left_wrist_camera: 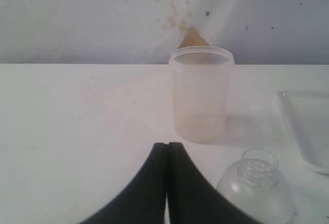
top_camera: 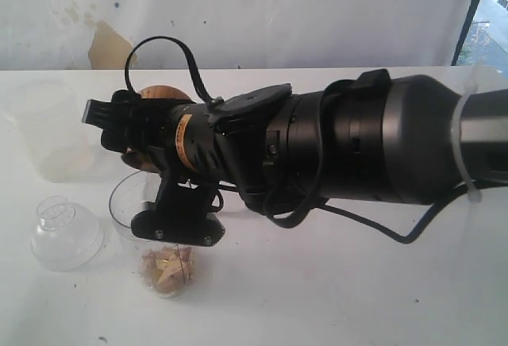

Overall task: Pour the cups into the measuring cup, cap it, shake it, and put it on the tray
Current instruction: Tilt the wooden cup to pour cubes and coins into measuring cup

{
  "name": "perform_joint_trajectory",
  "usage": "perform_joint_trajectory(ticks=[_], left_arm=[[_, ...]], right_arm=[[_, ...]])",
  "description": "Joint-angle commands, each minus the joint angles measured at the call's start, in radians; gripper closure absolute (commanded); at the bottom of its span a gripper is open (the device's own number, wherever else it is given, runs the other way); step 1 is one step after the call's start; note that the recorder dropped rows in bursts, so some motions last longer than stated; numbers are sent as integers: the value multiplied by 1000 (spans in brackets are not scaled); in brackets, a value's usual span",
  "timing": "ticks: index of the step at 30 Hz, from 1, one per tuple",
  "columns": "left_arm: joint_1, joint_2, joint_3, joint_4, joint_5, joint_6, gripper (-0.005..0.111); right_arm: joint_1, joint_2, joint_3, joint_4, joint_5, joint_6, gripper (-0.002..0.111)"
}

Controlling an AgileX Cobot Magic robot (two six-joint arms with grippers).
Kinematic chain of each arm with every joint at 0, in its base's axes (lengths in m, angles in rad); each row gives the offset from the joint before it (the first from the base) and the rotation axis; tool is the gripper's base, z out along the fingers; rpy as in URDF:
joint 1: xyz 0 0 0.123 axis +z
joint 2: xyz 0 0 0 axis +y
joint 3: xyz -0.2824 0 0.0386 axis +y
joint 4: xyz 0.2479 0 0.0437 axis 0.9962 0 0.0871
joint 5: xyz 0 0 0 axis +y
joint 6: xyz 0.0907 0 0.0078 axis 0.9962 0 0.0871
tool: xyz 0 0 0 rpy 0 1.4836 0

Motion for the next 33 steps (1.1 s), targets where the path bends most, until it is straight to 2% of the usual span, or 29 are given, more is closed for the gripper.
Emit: perform_joint_trajectory(ticks=[1, 25, 33], left_arm=[[-3, -5, 5, 7, -7, -1, 107], [-3, -5, 5, 7, -7, -1, 107], [-3, -5, 5, 7, -7, -1, 107]], right_arm=[[10, -12, -4, -21, 25, -15, 108], [10, -12, -4, -32, 49, 36, 108], [10, -12, -4, -32, 70, 329, 108]])
